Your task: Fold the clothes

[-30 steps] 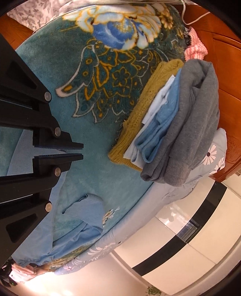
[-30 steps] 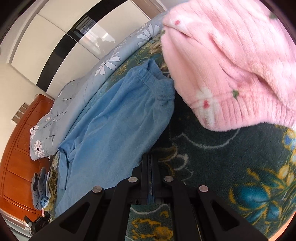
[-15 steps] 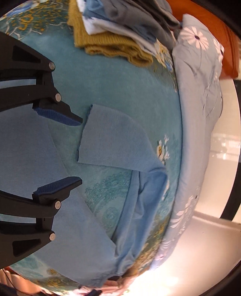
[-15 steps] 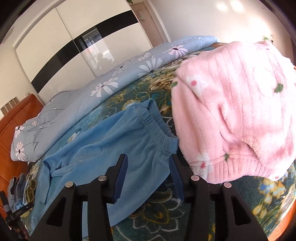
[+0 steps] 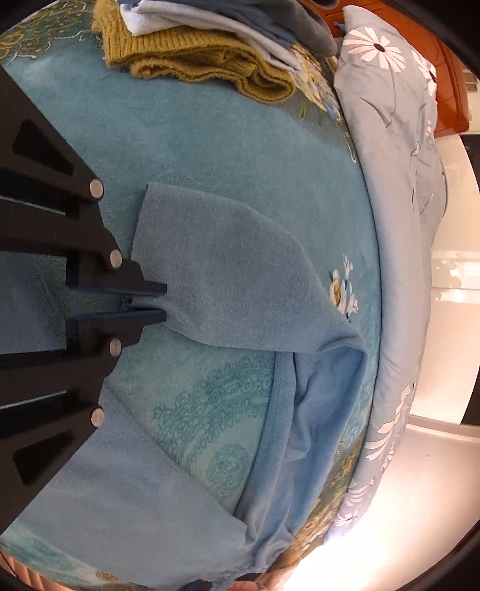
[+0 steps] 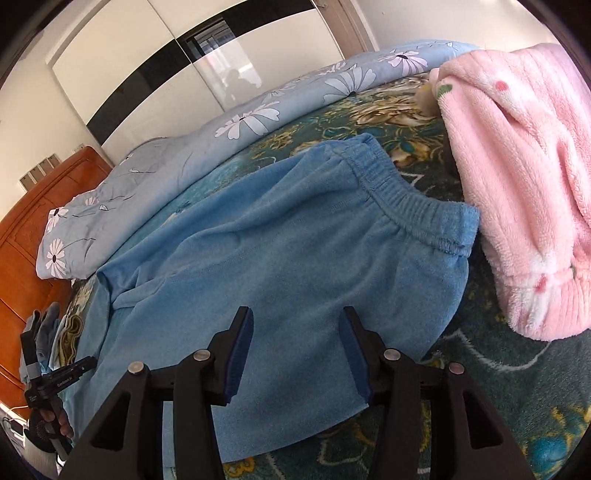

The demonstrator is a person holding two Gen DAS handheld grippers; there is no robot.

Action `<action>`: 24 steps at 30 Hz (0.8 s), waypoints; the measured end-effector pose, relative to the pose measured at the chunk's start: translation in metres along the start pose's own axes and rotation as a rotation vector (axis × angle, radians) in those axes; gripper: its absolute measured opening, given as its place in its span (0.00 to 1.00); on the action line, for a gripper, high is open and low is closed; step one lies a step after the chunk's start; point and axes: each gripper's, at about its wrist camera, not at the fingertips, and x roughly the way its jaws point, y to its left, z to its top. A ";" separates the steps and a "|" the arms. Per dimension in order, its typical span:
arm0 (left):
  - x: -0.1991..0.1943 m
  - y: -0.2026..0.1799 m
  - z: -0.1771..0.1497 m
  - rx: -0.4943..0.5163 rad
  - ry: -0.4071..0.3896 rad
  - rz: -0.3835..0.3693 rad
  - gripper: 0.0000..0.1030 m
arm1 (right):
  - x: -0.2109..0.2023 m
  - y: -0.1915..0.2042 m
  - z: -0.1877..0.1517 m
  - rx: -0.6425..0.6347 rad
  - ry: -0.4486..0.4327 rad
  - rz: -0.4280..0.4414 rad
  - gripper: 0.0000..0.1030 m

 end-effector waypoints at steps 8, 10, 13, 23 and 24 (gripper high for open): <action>-0.040 0.073 0.075 -0.258 -0.198 0.000 0.05 | 0.002 -0.001 0.000 0.004 0.009 0.004 0.52; -0.043 0.090 0.100 -0.282 -0.218 0.054 0.05 | 0.002 0.002 -0.001 -0.015 0.005 -0.007 0.52; -0.034 0.112 0.134 -0.327 -0.212 0.097 0.05 | 0.002 0.007 -0.003 -0.044 -0.004 -0.030 0.53; 0.039 0.154 0.175 -0.467 -0.089 0.216 0.05 | 0.005 0.015 -0.005 -0.107 0.000 -0.064 0.58; 0.042 0.159 0.171 -0.500 -0.086 0.204 0.05 | 0.006 0.015 -0.005 -0.112 0.001 -0.066 0.58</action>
